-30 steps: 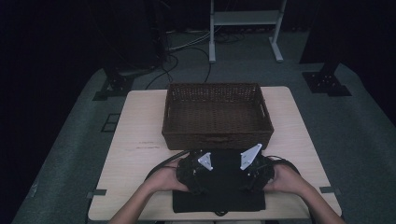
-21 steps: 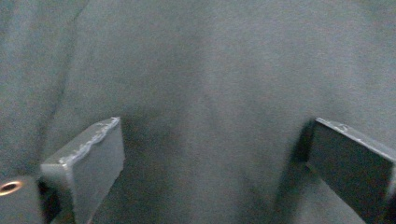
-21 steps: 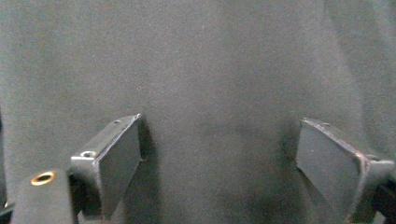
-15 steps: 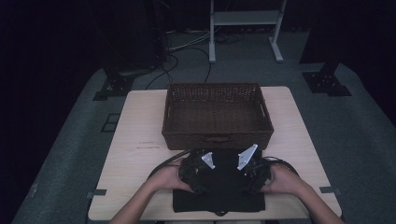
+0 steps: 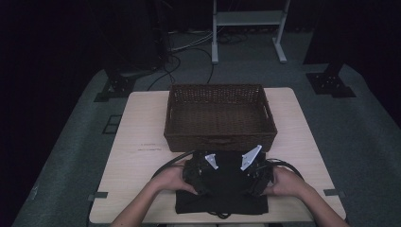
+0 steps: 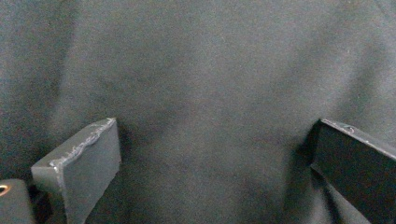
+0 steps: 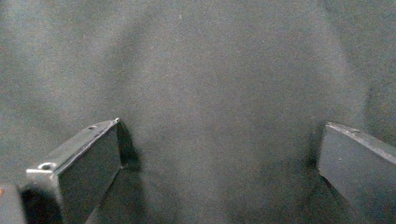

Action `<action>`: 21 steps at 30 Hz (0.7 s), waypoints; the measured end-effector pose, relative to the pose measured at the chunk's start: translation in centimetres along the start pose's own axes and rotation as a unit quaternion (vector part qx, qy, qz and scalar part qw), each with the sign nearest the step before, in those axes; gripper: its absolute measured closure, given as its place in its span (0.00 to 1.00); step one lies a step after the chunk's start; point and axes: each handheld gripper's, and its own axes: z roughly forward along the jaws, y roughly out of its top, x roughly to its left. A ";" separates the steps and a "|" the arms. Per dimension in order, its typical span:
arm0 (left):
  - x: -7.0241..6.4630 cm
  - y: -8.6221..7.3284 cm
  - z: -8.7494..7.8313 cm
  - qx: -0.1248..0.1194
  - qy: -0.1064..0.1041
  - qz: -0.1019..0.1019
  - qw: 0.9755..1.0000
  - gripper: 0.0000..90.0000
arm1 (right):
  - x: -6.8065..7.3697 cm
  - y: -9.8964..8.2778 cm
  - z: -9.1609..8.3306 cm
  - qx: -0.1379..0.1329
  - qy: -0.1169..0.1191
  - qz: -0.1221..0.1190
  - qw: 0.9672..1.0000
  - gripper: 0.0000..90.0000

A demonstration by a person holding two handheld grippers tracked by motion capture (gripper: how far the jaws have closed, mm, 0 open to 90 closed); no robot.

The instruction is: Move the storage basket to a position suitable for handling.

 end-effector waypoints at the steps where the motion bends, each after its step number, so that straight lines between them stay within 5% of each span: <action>1: 0.0 0.0 0.0 0.001 0.001 0.000 1.000 0.01 | 0.0 0.1 0.0 0.005 -0.001 0.002 1.000 0.00; 21: -0.8 0.9 0.0 0.019 0.001 0.007 1.000 0.15 | 0.6 1.2 0.0 0.049 -0.002 0.009 0.999 0.09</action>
